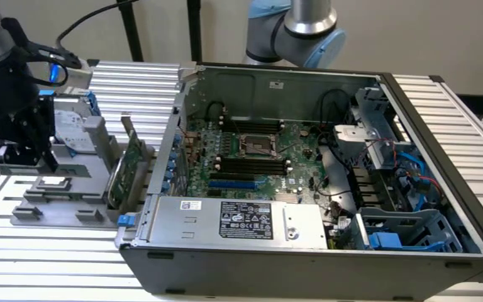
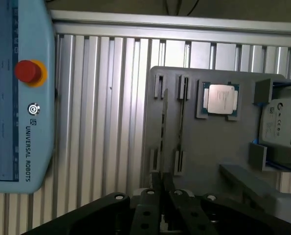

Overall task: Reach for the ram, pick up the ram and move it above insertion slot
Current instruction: 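Pick up the ram and move it above insertion slot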

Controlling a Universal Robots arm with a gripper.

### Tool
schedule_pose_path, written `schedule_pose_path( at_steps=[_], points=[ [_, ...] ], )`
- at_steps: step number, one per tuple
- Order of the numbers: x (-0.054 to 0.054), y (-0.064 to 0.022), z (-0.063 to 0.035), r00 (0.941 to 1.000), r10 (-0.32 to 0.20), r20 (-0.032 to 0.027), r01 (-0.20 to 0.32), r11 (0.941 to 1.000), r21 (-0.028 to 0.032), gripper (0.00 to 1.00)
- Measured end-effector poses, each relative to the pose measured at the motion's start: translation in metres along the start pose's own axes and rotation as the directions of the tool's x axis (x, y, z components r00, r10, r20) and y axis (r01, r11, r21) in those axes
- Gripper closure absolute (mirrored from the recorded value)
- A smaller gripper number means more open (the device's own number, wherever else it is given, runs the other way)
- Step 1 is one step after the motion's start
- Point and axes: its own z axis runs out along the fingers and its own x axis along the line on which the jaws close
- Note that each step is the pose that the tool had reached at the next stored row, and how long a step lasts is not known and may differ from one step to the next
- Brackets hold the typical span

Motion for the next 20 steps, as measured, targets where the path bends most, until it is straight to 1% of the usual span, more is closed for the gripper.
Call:
schedule_pose_path(
  at_steps=[3, 9, 17, 20],
  points=[
    [0.001, -0.0108, -0.0107, 1.0000, -0.002, 0.0071, 0.002, 1.0000, 0.0003, 0.87],
    [0.003, -0.0348, -0.0301, 0.9996, -0.006, 0.0265, 0.006, 1.0000, 0.0013, 0.87],
    [0.005, -0.0686, -0.0535, 0.9984, -0.011, 0.0554, 0.010, 0.9999, 0.0031, 0.87],
    [0.006, -0.0821, -0.0608, 0.9976, -0.012, 0.0682, 0.012, 0.9999, 0.0039, 0.87]
  ],
)
